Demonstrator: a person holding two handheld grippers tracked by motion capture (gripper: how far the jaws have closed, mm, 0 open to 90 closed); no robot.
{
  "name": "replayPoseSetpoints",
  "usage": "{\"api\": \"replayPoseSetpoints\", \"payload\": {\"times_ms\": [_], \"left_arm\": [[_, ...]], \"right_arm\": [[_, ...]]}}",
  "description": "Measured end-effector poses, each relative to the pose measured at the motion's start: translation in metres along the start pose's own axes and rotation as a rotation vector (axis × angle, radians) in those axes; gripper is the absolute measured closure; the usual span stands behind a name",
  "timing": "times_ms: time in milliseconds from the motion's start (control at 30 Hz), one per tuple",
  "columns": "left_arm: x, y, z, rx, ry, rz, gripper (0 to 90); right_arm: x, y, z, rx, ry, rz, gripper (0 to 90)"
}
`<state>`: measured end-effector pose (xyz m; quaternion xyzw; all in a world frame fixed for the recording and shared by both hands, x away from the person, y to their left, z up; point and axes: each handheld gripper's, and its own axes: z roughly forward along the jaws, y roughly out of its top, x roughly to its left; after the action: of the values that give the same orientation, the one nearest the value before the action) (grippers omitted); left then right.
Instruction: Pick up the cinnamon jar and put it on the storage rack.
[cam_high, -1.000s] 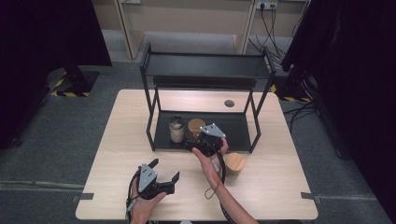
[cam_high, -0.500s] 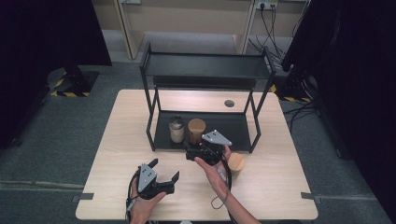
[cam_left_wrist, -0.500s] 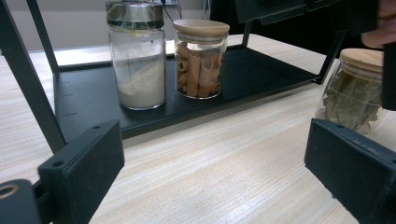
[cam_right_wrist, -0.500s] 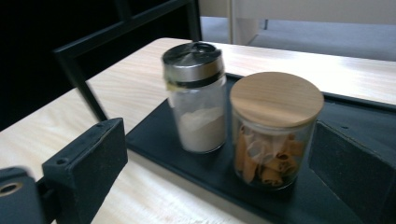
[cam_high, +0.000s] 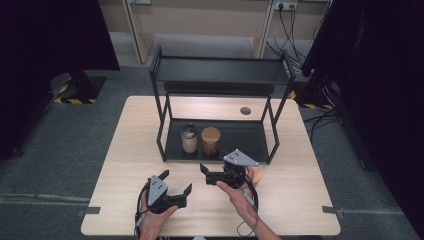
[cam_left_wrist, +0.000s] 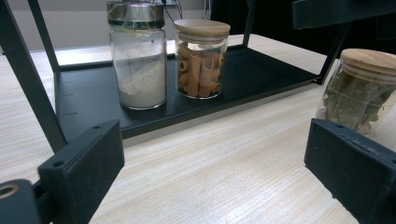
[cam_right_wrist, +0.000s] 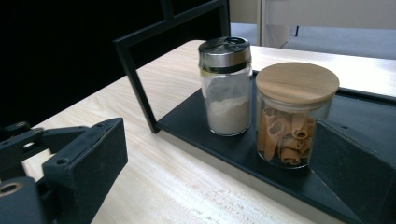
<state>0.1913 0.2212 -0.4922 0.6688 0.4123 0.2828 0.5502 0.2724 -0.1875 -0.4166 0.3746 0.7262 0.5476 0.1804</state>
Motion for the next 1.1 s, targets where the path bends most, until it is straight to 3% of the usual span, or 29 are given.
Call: {"api": "replayPoseSetpoints", "payload": {"times_ms": [167, 400, 800, 1100], "left_arm": [[0.0, 0.0, 0.0, 0.0, 0.002, -0.001, 4.2], [0.0, -0.001, 0.0, -0.002, 0.006, -0.007, 4.2], [0.001, -0.001, 0.001, 0.0, 0.01, -0.016, 4.2], [0.002, -0.001, 0.001, 0.0, 0.012, -0.02, 4.2]], "right_arm": [[-0.001, -0.006, -0.009, -0.019, 0.045, -0.01, 4.9], [-0.003, -0.015, -0.016, -0.028, 0.068, -0.018, 4.8], [-0.009, -0.031, -0.023, -0.036, 0.091, -0.013, 4.8], [-0.007, -0.041, -0.026, -0.038, 0.103, -0.04, 4.8]]}}
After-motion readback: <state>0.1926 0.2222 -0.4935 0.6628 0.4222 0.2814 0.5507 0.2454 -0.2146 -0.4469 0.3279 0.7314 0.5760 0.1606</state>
